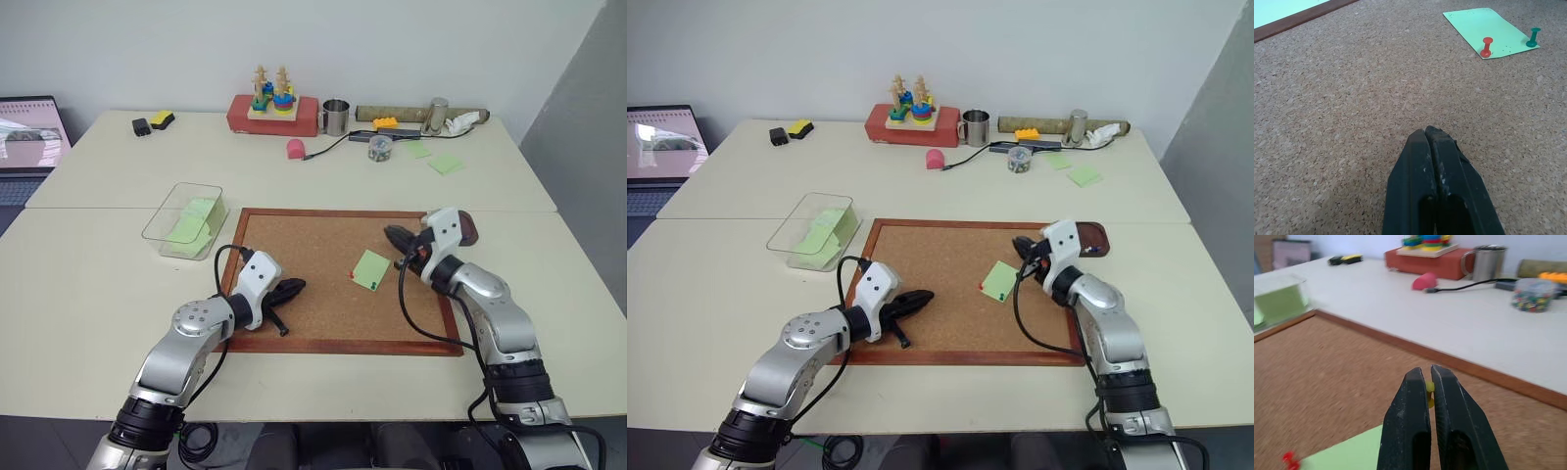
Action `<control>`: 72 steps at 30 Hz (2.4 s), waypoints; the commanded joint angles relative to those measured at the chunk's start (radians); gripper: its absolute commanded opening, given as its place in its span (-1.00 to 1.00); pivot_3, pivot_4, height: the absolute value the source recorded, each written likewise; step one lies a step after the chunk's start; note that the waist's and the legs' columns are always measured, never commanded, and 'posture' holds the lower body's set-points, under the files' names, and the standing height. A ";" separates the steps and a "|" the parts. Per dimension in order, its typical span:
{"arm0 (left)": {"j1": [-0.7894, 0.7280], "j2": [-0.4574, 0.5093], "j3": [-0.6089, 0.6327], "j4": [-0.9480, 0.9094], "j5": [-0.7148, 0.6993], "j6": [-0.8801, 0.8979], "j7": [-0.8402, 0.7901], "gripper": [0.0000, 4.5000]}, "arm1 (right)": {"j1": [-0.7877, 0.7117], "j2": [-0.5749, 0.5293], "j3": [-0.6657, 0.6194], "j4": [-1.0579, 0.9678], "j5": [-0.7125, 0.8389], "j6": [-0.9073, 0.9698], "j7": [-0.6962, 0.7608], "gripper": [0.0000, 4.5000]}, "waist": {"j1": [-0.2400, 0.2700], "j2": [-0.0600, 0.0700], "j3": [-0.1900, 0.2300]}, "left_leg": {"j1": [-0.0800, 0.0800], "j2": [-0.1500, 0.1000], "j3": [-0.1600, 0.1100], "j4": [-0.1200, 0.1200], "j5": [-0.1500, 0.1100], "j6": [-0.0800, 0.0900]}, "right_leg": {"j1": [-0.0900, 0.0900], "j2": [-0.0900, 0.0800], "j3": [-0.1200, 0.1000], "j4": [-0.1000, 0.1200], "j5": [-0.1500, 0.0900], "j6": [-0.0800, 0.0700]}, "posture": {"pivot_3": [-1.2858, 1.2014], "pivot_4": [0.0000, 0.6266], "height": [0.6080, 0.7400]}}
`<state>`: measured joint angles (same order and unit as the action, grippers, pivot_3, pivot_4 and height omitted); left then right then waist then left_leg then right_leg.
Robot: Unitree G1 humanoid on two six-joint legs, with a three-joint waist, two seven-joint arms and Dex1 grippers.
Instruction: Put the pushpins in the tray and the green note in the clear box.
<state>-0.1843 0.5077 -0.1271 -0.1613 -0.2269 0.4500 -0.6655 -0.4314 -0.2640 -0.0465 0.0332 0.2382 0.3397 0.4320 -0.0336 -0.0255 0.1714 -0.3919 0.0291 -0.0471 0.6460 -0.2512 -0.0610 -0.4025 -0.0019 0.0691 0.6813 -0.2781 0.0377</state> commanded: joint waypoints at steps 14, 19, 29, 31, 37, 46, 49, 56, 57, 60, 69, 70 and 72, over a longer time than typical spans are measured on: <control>0.019 0.010 -0.009 0.023 0.018 0.041 -0.007 -1.00 | -0.288 -0.136 -0.204 0.566 -0.003 -0.049 -0.093 -0.98 | -0.006 0.000 0.000 | 0.001 0.000 0.003 -0.001 0.000 0.000 | 0.000 0.000 0.002 0.000 0.000 0.000 | 0.03 -0.52 1.00; 0.026 0.012 -0.002 0.013 0.017 0.044 -0.005 -1.00 | -0.325 -0.145 -0.209 0.649 0.004 -0.055 -0.059 -0.98 | -0.008 0.001 0.000 | 0.001 0.000 0.003 -0.001 0.000 0.000 | 0.000 0.000 0.002 0.000 0.000 0.000 | 0.03 -0.52 1.00; 0.026 0.012 0.002 0.015 0.017 0.041 -0.003 -1.00 | -0.329 -0.145 -0.211 0.666 0.005 -0.079 -0.048 -0.15 | -0.009 0.001 0.000 | 0.001 0.000 0.003 -0.001 0.000 0.000 | 0.000 0.000 0.002 0.000 0.000 0.000 | 0.03 -0.52 1.00; 0.025 0.011 0.001 0.014 0.017 0.040 -0.003 -1.00 | -0.319 -0.145 -0.210 0.648 0.006 -0.076 -0.046 0.07 | -0.009 0.001 0.000 | 0.001 0.000 0.003 -0.001 0.000 0.000 | 0.000 0.000 0.002 0.000 0.000 0.000 | 0.03 -0.52 1.00; 0.024 0.010 -0.002 0.015 0.018 0.036 -0.004 -1.00 | -0.287 -0.163 -0.215 0.560 0.019 -0.064 -0.033 0.58 | -0.009 0.001 0.000 | 0.001 0.000 0.003 -0.001 0.000 0.000 | 0.000 0.000 0.002 0.000 0.000 0.000 | 0.03 -0.52 1.00; 0.021 0.014 -0.004 0.019 0.020 0.033 -0.010 -1.00 | -0.237 -0.225 -0.172 0.410 0.029 -0.042 0.075 0.87 | -0.009 0.001 0.000 | 0.001 0.000 0.003 -0.001 0.000 0.000 | 0.000 0.000 0.002 0.000 0.000 0.000 | 0.03 -0.52 1.00; 0.020 0.017 -0.003 0.021 0.020 0.031 -0.013 -1.00 | -0.177 -0.252 -0.138 0.288 0.074 0.009 0.197 0.87 | -0.008 0.001 0.000 | 0.001 0.000 0.003 -0.001 0.000 0.000 | 0.000 0.000 0.002 0.000 0.000 0.000 | 0.03 -0.52 1.00; 0.026 0.019 -0.004 0.016 0.021 0.031 -0.020 -1.00 | 0.047 -0.313 -0.044 -0.071 0.174 0.124 0.402 0.87 | -0.006 0.002 0.000 | 0.000 0.000 0.002 -0.001 0.000 0.000 | 0.000 0.000 0.002 -0.001 0.000 0.000 | 0.03 -0.52 1.00; 0.026 0.019 -0.005 0.016 0.021 0.032 -0.021 -1.00 | 0.078 -0.317 -0.030 -0.117 0.176 0.116 0.418 0.87 | -0.006 0.002 0.000 | 0.000 0.000 0.002 -0.001 0.000 0.000 | 0.000 0.000 0.001 -0.001 0.000 0.000 | 0.03 -0.52 1.00; 0.022 0.020 -0.006 0.018 0.021 0.032 -0.025 -1.00 | 0.172 -0.332 0.041 -0.228 0.140 0.051 0.468 0.87 | -0.007 0.002 0.000 | 0.000 0.000 0.002 -0.001 0.000 0.000 | 0.000 0.000 0.002 -0.001 -0.001 0.002 | 0.03 -0.52 1.00; 0.011 0.019 -0.016 0.023 0.022 0.035 -0.031 -1.00 | 0.200 -0.231 0.185 -0.208 0.058 -0.056 0.443 0.87 | -0.007 0.001 0.000 | 0.001 0.000 0.002 0.000 0.000 0.000 | 0.000 0.000 0.001 -0.001 -0.003 0.006 | 0.03 -0.52 1.00; 0.011 0.020 -0.015 0.022 0.021 0.036 -0.031 -1.00 | 0.189 -0.210 0.190 -0.187 0.051 -0.064 0.430 0.87 | -0.007 0.001 0.000 | 0.001 0.000 0.002 0.000 0.000 0.000 | 0.000 0.000 0.001 -0.001 -0.003 0.006 | 0.03 -0.52 1.00; 0.012 0.022 -0.015 0.020 0.020 0.037 -0.032 -1.00 | 0.170 -0.180 0.197 -0.149 0.037 -0.080 0.415 0.87 | -0.007 0.001 0.000 | 0.001 0.000 0.002 0.000 0.000 0.000 | 0.000 0.000 0.001 -0.001 -0.003 0.006 | 0.03 -0.52 1.00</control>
<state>-0.1893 0.5187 -0.1206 -0.1633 -0.2271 0.4546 -0.6910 -0.2267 -0.4597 0.1546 -0.1328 0.2886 0.2977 0.8672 -0.0404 -0.0242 0.1714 -0.3910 0.0292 -0.0454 0.6458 -0.2512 -0.0609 -0.4022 -0.0018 0.0705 0.6805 -0.2809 0.0434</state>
